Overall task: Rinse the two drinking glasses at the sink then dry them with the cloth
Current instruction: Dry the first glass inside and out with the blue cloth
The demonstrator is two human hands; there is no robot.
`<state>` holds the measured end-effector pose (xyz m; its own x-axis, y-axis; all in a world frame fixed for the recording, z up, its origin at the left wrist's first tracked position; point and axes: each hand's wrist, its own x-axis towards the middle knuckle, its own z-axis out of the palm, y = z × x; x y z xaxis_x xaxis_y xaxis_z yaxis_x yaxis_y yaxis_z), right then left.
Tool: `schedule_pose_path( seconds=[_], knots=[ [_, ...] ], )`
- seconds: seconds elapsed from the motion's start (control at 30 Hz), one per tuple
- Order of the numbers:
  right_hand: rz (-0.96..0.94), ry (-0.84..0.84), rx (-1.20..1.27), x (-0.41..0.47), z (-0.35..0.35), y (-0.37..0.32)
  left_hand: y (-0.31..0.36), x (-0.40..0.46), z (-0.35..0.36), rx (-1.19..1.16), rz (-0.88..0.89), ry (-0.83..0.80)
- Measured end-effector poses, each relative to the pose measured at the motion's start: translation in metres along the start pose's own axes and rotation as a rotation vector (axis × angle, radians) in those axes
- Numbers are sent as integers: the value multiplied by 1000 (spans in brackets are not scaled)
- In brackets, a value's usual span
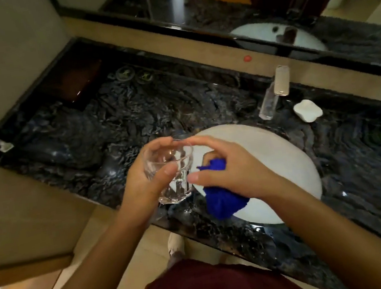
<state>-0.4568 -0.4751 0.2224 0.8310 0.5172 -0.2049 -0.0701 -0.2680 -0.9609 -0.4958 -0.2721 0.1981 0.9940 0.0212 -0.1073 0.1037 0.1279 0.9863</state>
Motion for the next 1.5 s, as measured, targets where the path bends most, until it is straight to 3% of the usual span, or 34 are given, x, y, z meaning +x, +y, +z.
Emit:
schedule_pose_path(
  seconds=[0.2,0.4,0.6,0.77,0.9,1.27,1.5],
  knots=[
    [-24,-113,-20,26,27,1,-4,-6,-19,67,48,-1],
    [-4,-133,7,51,33,-1,6,3,-68,491,61,-113],
    [-25,-110,-91,76,55,2,11,12,-102,550,103,-133],
    [-20,44,-159,87,61,-2,4,23,-128,529,103,-59],
    [37,175,-110,87,58,4,-16,35,-161,686,77,-50],
    [180,328,-31,60,43,27,-98,65,-221,1029,24,95],
    [236,379,-42,44,38,32,-125,65,-238,1032,-129,189]
  ],
)
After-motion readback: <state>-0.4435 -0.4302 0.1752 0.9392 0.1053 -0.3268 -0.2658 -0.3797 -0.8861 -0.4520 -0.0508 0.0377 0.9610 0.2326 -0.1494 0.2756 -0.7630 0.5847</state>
